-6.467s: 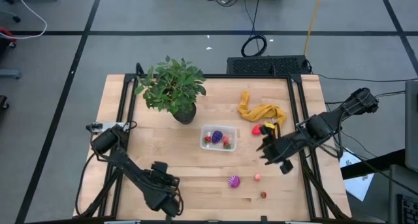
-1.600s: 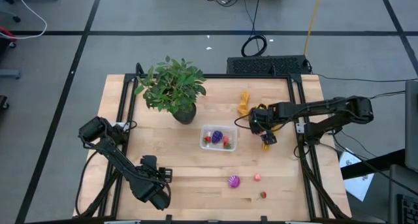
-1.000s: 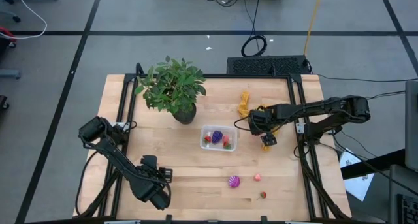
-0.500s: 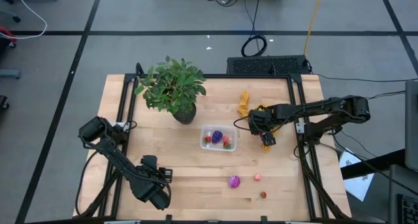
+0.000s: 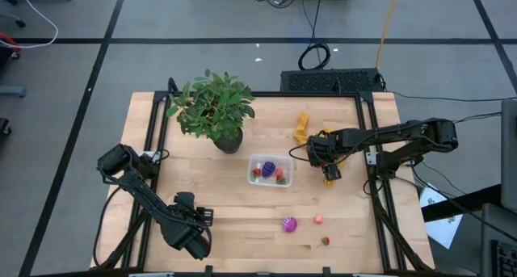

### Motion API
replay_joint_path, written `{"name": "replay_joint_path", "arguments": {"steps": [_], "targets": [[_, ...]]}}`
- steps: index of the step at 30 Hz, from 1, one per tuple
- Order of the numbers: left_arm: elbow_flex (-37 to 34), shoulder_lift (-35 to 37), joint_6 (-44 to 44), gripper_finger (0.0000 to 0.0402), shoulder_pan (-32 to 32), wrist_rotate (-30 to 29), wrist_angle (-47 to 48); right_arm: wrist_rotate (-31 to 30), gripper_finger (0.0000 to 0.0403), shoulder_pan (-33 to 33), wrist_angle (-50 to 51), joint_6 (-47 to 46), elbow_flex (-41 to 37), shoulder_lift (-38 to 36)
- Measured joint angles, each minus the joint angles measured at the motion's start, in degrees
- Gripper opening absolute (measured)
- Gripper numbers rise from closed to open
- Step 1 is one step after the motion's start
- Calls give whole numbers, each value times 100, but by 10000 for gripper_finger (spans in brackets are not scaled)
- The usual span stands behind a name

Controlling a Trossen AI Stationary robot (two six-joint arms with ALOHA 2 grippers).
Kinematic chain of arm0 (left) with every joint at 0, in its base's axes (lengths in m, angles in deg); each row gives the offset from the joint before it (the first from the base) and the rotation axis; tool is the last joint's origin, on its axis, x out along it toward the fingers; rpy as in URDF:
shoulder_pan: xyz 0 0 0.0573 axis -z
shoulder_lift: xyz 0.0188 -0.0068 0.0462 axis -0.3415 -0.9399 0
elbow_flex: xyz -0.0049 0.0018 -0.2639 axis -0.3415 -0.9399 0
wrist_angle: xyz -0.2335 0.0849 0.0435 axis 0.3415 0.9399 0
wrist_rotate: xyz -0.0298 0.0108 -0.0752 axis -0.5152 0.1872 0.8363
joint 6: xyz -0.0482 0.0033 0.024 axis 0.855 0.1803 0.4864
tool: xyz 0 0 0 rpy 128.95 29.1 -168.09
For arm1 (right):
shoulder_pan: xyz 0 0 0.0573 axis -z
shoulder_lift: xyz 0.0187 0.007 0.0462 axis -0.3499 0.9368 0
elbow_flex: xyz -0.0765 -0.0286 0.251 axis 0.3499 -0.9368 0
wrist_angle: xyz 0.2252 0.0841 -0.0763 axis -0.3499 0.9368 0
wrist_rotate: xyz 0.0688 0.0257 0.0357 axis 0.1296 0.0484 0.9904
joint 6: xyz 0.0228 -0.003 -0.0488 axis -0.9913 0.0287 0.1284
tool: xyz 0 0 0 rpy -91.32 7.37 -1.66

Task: Pick and placing Produce into tupperware
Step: Put the dragon fruit into the bin

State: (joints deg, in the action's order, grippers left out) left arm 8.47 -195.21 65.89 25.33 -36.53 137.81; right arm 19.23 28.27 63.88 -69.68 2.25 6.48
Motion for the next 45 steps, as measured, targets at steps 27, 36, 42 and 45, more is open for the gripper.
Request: {"name": "replay_joint_path", "arguments": {"steps": [27,36,42,45], "targets": [[0,0,0,257,0,-7,-1,0,235,-2,57,-149,348,-2],[0,0,-7,257,0,-9,-1,-2,235,-168,330,-171,957,-2],[0,0,-8,257,-1,-9,0,0,235,-684,187,-173,1423,-2],[0,0,-40,257,0,-10,0,0,235,-933,-151,-169,1505,-2]]}}
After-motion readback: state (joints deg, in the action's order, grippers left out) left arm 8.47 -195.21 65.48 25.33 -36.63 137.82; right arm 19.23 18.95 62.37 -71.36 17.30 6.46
